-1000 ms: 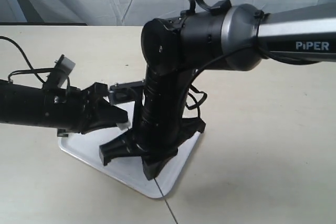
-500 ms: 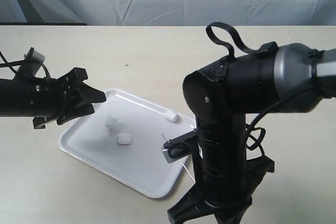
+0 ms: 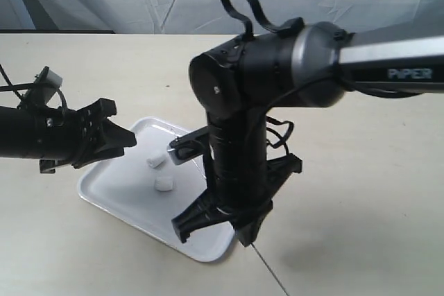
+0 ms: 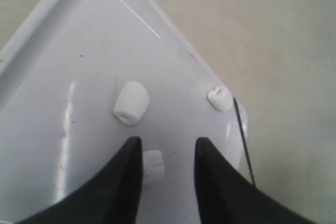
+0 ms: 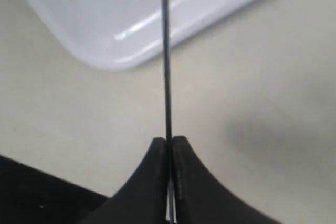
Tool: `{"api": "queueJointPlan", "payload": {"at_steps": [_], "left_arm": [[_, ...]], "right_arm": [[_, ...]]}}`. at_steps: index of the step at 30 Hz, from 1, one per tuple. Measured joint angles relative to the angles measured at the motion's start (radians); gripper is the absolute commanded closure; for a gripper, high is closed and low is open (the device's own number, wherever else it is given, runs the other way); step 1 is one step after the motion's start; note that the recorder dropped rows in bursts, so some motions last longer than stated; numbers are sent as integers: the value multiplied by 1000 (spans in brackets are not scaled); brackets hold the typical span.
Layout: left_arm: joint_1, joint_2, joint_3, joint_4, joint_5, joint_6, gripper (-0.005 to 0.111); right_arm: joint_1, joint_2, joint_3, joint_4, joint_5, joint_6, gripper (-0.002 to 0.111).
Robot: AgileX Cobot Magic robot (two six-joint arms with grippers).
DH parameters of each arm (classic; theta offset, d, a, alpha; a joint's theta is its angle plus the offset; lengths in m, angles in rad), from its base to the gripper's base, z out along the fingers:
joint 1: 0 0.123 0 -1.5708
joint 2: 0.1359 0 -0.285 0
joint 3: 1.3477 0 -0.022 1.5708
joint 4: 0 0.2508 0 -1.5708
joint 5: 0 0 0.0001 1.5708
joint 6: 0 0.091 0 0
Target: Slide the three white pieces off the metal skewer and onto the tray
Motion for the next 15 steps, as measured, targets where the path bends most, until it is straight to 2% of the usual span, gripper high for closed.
{"api": "queueJointPlan", "payload": {"at_steps": [8, 15], "left_arm": [[0, -54, 0, 9, -2, -2, 107], [0, -58, 0, 15, -6, -2, 107]], "right_arm": [[0, 195, -188, -82, -2, 25, 109], [0, 268, -256, -86, 0, 27, 109]]}}
